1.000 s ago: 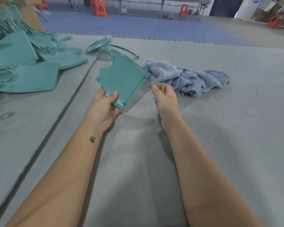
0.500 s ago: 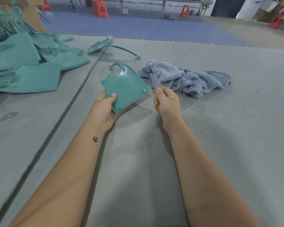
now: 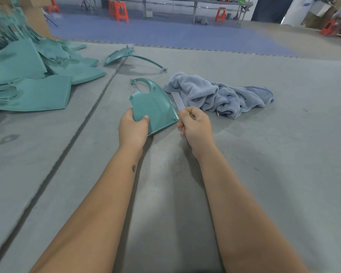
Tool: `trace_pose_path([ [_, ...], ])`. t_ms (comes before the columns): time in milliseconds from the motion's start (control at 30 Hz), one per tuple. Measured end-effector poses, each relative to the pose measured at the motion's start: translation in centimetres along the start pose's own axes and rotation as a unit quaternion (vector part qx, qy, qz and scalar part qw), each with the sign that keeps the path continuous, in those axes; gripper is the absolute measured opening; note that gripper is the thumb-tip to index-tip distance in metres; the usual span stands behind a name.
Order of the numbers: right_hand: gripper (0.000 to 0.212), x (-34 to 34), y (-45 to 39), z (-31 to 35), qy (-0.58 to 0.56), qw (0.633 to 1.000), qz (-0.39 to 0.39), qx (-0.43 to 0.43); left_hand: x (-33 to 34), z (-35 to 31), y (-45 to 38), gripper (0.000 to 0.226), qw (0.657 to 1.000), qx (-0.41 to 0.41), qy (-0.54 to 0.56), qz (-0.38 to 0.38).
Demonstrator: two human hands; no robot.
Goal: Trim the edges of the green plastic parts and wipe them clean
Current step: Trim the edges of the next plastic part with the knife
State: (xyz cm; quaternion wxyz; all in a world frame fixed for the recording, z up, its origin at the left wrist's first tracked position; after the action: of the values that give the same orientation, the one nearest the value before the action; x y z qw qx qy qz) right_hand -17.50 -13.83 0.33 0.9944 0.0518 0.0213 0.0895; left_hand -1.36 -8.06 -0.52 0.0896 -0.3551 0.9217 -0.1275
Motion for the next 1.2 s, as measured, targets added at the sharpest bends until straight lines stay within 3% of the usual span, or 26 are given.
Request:
trace_pose_path([
  [100, 0.022, -0.4, 0.0, 0.0, -0.024, 1.0, -0.013, -0.005, -0.4, 0.0, 0.2, 0.021, 0.996, -0.017, 0.091, -0.013],
  [233, 0.025, -0.9, -0.1, 0.0, -0.047, 0.998, -0.026, -0.01, -1.1, 0.0, 0.0, 0.023, 0.956, -0.115, 0.266, -0.04],
  [533, 0.026, -0.7, -0.1, 0.4, -0.045, 0.997, -0.021, -0.063, -0.1, -0.5, 0.4, 0.021, 0.892, -0.172, 0.416, -0.038],
  [1200, 0.032, -0.5, 0.2, 0.3, -0.033, 0.998, -0.009, -0.053, -0.1, -0.3, 0.2, 0.022, 0.882, -0.152, 0.443, -0.046],
])
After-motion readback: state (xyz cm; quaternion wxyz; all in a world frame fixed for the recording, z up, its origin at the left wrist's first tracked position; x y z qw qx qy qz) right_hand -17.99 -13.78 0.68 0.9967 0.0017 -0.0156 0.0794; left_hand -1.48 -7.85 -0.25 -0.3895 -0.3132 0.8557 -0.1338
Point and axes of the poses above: each hand's wrist, its own y-axis away from the middle knuckle, its own x-axis out of the palm, z = x × y, the point moved 5 cm from there along -y, towards the middle knuckle, and after that the axes turned 13 degrees about x, right-handed, at the moved point
